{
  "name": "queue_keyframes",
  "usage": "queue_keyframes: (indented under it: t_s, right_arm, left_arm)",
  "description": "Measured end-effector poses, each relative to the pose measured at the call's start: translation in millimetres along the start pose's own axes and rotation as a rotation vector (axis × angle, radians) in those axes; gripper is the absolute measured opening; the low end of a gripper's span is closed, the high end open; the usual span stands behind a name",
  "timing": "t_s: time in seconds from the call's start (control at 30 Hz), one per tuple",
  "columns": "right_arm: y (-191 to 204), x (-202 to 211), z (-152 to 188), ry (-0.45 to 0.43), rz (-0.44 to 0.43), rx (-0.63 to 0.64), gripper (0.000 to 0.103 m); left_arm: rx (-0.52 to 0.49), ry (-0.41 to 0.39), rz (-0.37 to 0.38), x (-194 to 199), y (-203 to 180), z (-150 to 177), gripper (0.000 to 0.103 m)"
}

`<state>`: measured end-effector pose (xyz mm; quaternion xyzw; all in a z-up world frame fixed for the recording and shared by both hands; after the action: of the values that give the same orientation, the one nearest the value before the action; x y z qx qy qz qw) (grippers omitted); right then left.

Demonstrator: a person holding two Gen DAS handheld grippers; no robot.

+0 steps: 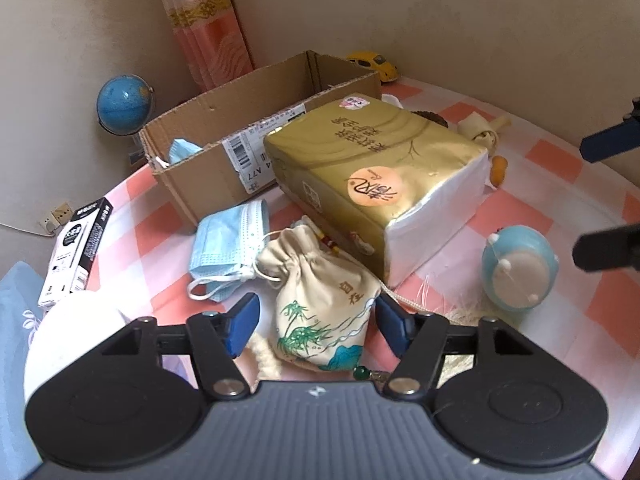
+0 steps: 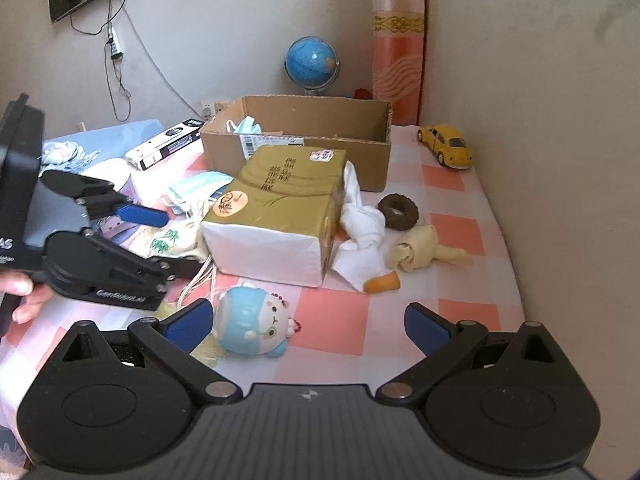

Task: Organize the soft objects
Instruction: 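Lower the left gripper onto the cream bamboo-print drawstring pouch and close it, then lift the drawstring pouch with the left gripper while the right gripper grasps the light blue round toy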

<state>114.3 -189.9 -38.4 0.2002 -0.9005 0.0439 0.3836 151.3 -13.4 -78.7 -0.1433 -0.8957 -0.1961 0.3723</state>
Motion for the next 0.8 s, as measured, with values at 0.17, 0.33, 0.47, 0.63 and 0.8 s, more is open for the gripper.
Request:
queue_keyframes:
  t_s: [0.17, 0.33, 0.47, 0.63, 0.8]
  right_arm:
    - [4, -6, 1, 0.016, -0.016, 0.018, 0.103]
    - [11, -15, 1, 0.027, -0.03, 0.041, 0.102]
    - [16, -25, 0, 0.045, -0.036, 0.061, 0.098]
    - [21, -35, 0, 0.067, -0.041, 0.08, 0.083]
    - [23, -40, -1, 0.08, -0.05, 0.085, 0.069]
  left_arm:
    - [0.025, 0.004, 0.029, -3, 2, 1, 0.055]
    - [0.028, 0.003, 0.036, -2, 1, 3, 0.053]
    - [0.036, 0.003, 0.051, 0, 2, 3, 0.053]
    - [0.042, 0.008, 0.066, 1, 4, 2, 0.05]
    - [0.032, 0.016, 0.081, 3, 3, 1, 0.046]
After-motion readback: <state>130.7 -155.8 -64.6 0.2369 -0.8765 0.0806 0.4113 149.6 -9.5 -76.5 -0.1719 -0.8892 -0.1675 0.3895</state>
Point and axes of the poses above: each gripper's, at about its wrist camera, not at the fingertips, and x roughly against the way its jaws point, y to its left, z to its underside, the point moved 2 cm from there along -x, roughly the way its jaws point, and after that the axes turned 3 degrees about -z, right-handed, at the moved point
